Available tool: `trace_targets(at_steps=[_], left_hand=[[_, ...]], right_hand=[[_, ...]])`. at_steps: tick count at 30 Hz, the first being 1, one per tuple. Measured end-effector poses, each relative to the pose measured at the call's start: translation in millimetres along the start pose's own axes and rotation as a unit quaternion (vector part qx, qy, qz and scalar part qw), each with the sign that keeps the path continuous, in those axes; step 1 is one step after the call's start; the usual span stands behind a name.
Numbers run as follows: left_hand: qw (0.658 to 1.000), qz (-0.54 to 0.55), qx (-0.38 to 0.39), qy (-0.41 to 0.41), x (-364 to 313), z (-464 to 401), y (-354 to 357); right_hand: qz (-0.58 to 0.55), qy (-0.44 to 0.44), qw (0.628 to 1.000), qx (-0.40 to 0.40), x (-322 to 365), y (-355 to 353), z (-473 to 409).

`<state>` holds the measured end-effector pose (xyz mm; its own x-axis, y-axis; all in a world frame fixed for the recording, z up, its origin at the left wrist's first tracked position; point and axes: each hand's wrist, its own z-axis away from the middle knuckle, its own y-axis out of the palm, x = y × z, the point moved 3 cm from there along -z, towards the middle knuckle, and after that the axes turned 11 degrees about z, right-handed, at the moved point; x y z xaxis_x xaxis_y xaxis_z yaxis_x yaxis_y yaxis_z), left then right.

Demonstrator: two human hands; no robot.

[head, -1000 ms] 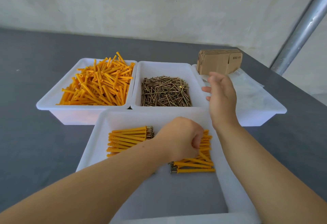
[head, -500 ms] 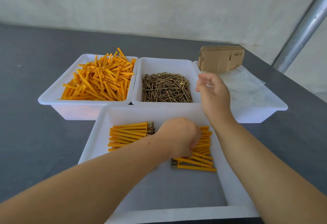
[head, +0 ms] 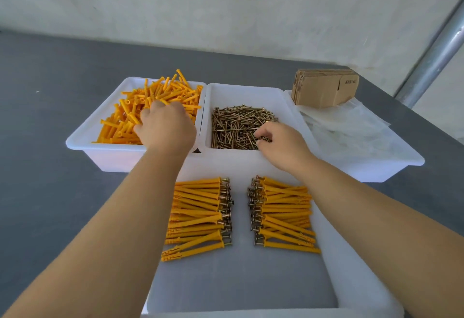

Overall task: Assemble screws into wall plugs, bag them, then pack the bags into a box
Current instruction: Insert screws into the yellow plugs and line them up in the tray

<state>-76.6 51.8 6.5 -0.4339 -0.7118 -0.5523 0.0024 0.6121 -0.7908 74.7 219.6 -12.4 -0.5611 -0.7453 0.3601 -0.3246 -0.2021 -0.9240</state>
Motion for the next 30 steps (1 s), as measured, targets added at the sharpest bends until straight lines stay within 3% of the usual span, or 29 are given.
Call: trace_targets(at_steps=[2, 4, 6, 8, 10, 14, 20, 24, 30], left_hand=[[0.984, -0.069, 0.133, -0.093, 10, -4, 12], [0.964, -0.108, 0.215, -0.116, 16, -5, 22], [0.961, -0.109, 0.227, -0.115, 20, -8, 25], [0.963, -0.102, 0.223, -0.114, 21, -11, 23], [0.962, -0.096, 0.228, -0.113, 21, -11, 23], [0.977, -0.065, 0.184, -0.091, 19, -11, 19], [0.996, 0.074, 0.045, 0.014, 12, -9, 6], [0.981, 0.16, -0.037, 0.103, 1, -6, -2], [0.939, 0.265, -0.017, 0.219, -16, 11, -1]], right_hand=[[0.063, 0.001, 0.996, 0.068, 4, 0, -12], [0.13, 0.013, 0.973, 0.192, 10, -1, -25], [0.241, -0.001, 0.917, 0.319, 14, 2, -34], [0.313, -0.01, 0.873, 0.373, 18, 8, -39], [0.332, 0.004, 0.873, 0.359, 15, 12, -43], [0.296, 0.039, 0.91, 0.287, 16, 13, -43], [0.15, 0.055, 0.969, 0.189, 12, 7, -37], [0.131, 0.051, 0.98, 0.138, 7, 7, -34], [0.019, 0.012, 0.998, 0.065, -3, -4, -22]])
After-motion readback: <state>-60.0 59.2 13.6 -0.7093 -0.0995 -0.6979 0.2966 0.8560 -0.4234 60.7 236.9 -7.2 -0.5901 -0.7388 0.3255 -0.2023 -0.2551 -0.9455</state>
